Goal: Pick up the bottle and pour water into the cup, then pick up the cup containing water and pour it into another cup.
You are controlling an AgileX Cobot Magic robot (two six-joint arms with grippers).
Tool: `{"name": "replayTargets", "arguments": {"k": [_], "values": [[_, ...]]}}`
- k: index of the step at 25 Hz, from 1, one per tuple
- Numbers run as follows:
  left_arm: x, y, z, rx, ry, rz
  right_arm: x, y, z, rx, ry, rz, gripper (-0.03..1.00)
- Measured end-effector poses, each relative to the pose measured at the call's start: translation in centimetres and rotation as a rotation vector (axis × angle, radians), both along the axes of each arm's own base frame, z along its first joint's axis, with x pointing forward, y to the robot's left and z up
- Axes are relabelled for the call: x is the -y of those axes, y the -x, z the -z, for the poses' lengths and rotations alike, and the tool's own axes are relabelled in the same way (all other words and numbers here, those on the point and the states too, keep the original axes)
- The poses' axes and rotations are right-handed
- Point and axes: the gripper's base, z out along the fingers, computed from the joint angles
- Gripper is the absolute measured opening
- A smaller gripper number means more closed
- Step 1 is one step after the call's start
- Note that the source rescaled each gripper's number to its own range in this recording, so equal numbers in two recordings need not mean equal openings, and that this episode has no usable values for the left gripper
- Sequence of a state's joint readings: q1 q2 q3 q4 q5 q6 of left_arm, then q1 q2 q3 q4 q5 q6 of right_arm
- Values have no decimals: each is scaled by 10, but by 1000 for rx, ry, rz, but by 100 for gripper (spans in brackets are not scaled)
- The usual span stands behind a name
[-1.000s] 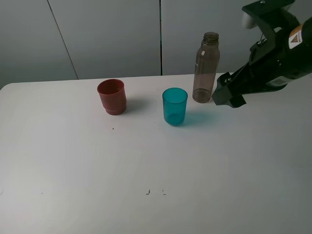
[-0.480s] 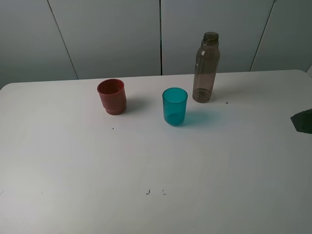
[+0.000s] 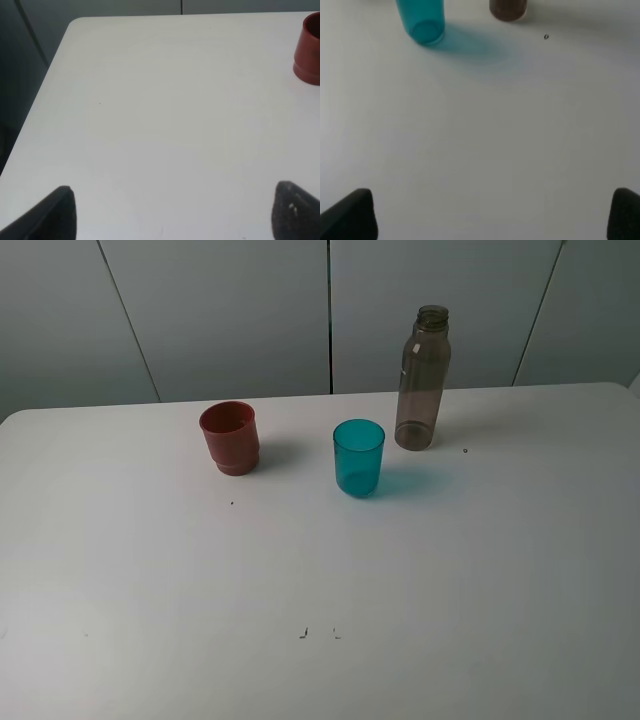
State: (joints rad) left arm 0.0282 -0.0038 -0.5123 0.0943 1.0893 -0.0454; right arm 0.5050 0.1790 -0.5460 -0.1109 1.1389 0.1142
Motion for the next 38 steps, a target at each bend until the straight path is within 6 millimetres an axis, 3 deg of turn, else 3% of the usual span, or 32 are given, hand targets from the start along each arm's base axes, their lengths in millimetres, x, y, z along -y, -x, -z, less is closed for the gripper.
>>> {"name": "replayTargets", "arguments": {"k": [6, 17, 29, 38], "values": [[0, 0, 0, 0, 0, 0, 6, 22, 6, 130, -131, -40, 100], [0, 0, 0, 0, 0, 0, 6, 23, 6, 139, -139, -33, 100], [0, 0, 0, 0, 0, 0, 3, 25, 6, 164, -112, 370, 100], [0, 0, 0, 0, 0, 0, 3, 25, 6, 165, -111, 387, 100]]}}
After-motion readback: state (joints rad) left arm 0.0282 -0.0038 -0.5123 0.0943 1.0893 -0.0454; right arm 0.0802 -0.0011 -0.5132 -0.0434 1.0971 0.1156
